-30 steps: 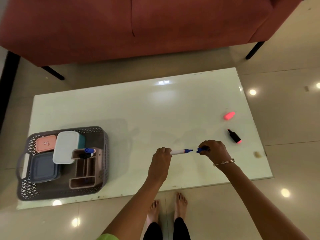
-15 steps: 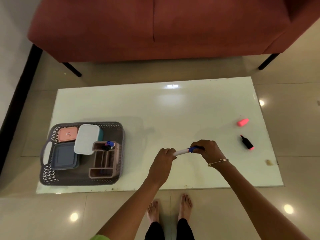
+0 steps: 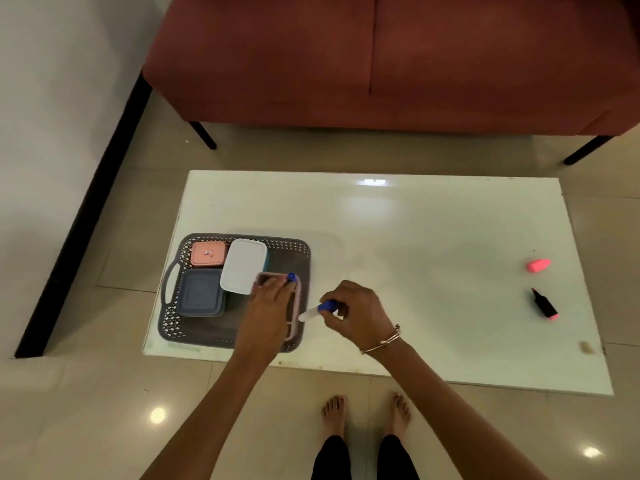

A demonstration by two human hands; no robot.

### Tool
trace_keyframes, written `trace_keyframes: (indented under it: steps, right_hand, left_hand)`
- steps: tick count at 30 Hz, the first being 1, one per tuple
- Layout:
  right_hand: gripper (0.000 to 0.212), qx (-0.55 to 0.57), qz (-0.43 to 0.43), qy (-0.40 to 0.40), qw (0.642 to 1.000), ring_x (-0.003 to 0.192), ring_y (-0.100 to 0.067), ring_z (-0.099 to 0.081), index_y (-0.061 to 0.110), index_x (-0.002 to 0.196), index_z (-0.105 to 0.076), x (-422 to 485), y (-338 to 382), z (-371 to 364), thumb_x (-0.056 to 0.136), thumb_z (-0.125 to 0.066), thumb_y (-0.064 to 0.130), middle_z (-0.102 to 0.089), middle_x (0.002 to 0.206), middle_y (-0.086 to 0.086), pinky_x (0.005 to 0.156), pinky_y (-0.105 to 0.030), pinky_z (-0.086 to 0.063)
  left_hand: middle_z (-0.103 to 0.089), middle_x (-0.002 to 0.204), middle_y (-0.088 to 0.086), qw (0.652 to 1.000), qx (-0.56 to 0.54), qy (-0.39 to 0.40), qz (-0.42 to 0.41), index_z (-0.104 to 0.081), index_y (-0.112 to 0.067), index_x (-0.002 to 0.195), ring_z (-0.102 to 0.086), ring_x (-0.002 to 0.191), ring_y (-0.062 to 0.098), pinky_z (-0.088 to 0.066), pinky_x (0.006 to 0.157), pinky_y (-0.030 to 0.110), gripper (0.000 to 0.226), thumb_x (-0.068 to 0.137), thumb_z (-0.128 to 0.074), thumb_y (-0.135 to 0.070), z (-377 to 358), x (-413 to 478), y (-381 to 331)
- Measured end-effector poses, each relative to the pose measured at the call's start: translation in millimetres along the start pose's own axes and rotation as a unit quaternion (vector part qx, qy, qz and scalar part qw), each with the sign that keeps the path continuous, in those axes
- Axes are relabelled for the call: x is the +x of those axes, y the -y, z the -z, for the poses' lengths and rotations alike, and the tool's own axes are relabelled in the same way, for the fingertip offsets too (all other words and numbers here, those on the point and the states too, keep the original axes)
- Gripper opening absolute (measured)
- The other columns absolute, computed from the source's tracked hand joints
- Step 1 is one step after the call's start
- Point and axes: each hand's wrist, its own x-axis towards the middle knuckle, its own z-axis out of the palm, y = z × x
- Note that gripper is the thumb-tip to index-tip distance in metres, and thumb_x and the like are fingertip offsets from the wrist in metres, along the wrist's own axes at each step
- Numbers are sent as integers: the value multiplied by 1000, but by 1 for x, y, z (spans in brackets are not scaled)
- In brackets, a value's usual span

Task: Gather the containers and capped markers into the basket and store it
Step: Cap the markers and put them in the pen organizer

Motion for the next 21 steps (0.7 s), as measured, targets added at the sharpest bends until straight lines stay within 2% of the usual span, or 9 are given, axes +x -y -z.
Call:
trace_keyframes:
  steps: [2,6,11,15,18,21]
  right_hand:
    - [15,-23,20,29,999,66,-19,-57,10,85,-70,3,17,-23,74,-64,19,-65,79,-10,63,-30,-49]
    - [19,-122,29,63,990,86,-29,-59,8,93,-68,13,22,-63,80,-59,19,-66,92,-12,72,-36,-50]
    - [26,-204,24,90,975,96,-31,-58,10,102,-64,20,8,-91,81,-59,25,-66,103,-12,80,-43,-47]
    - [23,-185,13,20,982,79,-29,-64,14,90,-69,15,-13,-64,70,-70,24,-70,85,-8,67,-39,-50]
    - [20,-152,-64,-46,985,75,-27,-66,20,85,-70,1,-64,-14,65,-74,20,-70,76,-3,63,-38,-52]
    - [16,-126,-183,-111,969,77,-29,-66,16,84,-72,-26,-135,54,69,-72,10,-70,75,-8,68,-38,-52]
  left_hand:
    - [-54,130,22,998,-16,-10,56,-49,0,128,-45,126,36,-26,110,54,56,74,-64,7,9,-8,26]
    - [-55,127,26,988,-77,-30,132,-52,3,124,-45,123,41,-36,104,57,48,77,-61,11,18,-19,52]
    - [-60,119,25,989,-92,-46,104,-57,3,119,-51,116,40,-43,97,56,43,77,-61,11,10,-15,41]
    - [-62,117,22,992,-95,-56,65,-60,2,116,-56,109,39,-47,94,53,42,75,-61,11,7,6,4]
    - [-66,108,22,994,-91,-67,-4,-64,3,107,-61,101,39,-49,91,52,36,73,-65,11,-7,27,-40]
    - [-64,116,19,993,-111,-31,-37,-62,-1,114,-58,110,35,-45,97,52,42,73,-59,12,-40,50,-92]
